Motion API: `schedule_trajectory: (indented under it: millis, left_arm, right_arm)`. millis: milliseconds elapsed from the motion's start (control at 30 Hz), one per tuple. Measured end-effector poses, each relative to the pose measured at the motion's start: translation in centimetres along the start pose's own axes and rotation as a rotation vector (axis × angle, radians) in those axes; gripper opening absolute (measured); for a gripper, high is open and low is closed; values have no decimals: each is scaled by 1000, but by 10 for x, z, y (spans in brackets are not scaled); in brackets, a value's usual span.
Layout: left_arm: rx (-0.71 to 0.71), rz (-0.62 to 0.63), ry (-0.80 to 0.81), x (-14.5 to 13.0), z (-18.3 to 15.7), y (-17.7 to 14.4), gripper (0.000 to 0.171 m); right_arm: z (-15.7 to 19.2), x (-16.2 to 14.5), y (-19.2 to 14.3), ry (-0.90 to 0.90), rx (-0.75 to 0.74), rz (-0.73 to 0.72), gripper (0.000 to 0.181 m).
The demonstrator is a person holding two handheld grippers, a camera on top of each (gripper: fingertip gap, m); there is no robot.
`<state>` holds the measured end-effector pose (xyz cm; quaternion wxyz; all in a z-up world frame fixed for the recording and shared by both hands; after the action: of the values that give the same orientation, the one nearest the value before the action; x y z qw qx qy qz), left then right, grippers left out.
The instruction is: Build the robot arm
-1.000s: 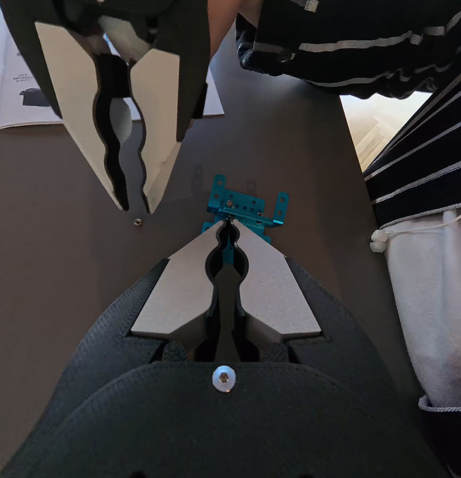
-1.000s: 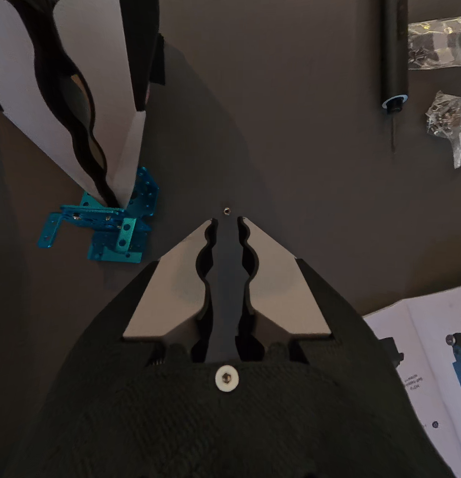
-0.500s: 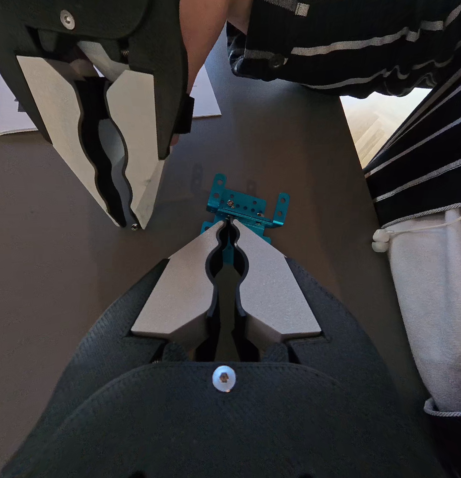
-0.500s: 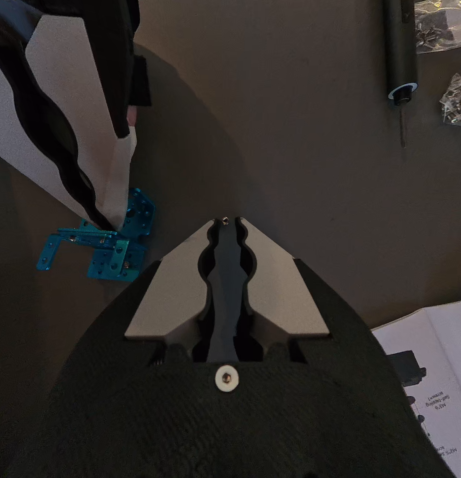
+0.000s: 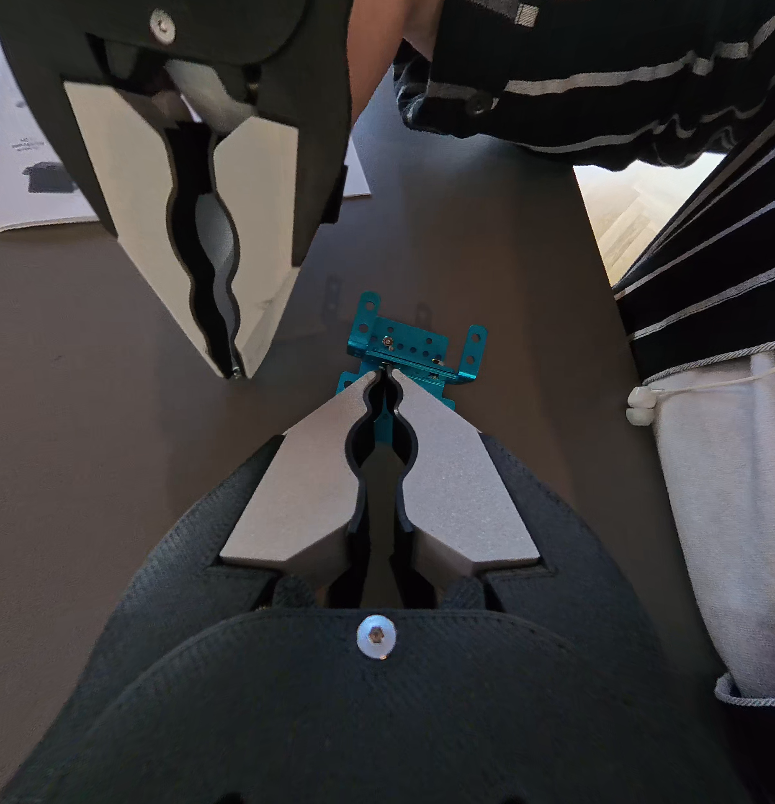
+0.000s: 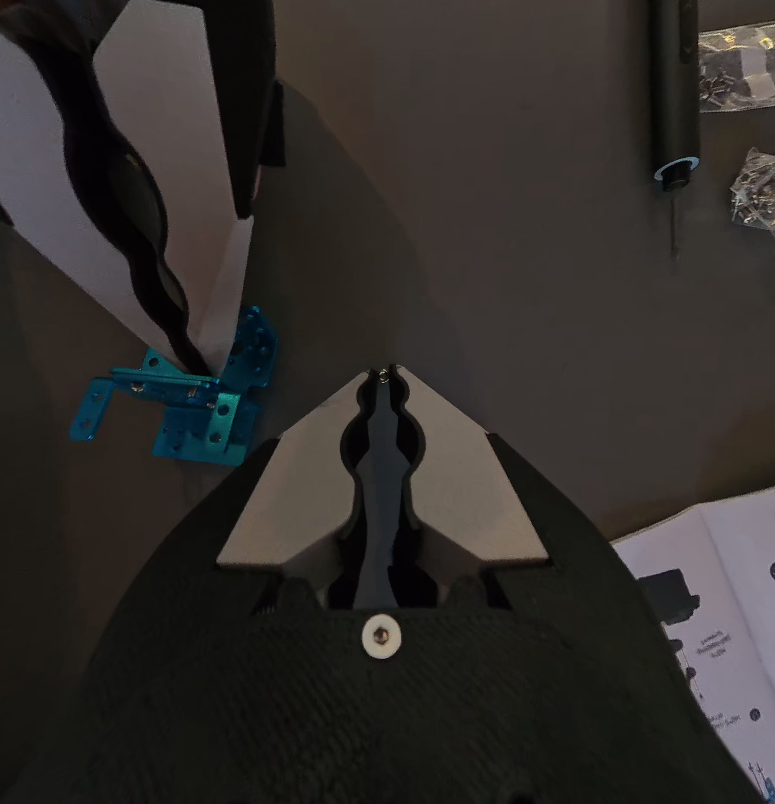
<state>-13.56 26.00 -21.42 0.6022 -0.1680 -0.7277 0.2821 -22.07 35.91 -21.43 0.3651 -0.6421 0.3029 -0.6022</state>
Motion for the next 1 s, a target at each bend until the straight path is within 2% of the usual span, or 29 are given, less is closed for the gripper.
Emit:
schedule_trajectory:
  millis: [167,367,500,667,1000]
  left_arm:
    - [-3,4,2,0,0,1,0]
    - [-10,12,6,1,1,2,0]
    - [-12,16,9,2,1,4,0]
    - [-16,14,9,3,0,5,0]
    - [-14,18,13,4,-1,6,0]
  right_arm:
    - [11,-12,-24,27,-67,-129,5]
    - [42,-30,-62,67,-132,-421,5]
    - [67,-36,-68,25,-126,-588,5]
    - [86,-37,-56,-63,-154,-582,5]
    - [84,-34,-32,-125,-170,-482,5]
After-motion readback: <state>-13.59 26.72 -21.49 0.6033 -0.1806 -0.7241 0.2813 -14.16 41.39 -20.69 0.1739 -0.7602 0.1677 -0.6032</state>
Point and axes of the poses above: each gripper's, where its closed fingertips meet, y out along the fingers, x out of its top, z = x × y across the jaws, the point moved 9 cm from there along -y, back along the fingers, and after that the axes turned 1 degree about z, right-handed, at the moved point
